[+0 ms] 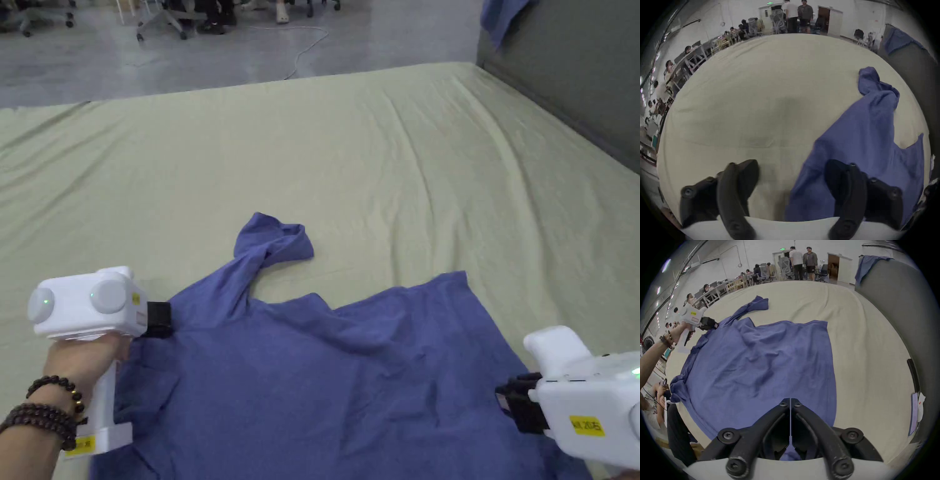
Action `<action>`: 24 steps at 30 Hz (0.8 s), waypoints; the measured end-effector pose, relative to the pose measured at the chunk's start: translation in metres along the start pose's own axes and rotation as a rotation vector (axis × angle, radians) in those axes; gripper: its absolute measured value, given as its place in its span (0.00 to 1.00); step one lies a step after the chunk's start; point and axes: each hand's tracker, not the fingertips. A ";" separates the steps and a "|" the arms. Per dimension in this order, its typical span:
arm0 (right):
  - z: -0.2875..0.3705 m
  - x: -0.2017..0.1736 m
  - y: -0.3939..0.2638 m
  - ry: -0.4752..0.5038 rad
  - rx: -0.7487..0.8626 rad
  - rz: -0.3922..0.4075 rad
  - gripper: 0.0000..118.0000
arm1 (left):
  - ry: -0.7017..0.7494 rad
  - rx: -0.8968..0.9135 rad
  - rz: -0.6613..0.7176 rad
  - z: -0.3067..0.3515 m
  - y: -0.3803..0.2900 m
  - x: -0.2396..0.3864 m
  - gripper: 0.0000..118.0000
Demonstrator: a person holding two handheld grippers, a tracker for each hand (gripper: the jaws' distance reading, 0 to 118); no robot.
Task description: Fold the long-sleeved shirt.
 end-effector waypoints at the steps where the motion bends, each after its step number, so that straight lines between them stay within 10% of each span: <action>1: 0.001 0.002 0.005 -0.011 0.002 -0.004 0.00 | -0.020 -0.012 -0.008 0.010 0.003 0.003 0.02; 9: -0.008 0.015 0.126 -0.047 0.135 0.009 0.01 | -0.123 0.100 0.008 0.084 -0.001 -0.006 0.00; 15: -0.078 0.037 0.206 -0.077 -0.071 -0.053 0.58 | -0.174 0.190 0.010 0.132 -0.016 -0.025 0.00; 24: -0.164 0.043 0.212 -0.181 -0.283 -0.108 0.34 | -0.184 0.226 -0.018 0.148 -0.019 -0.025 0.00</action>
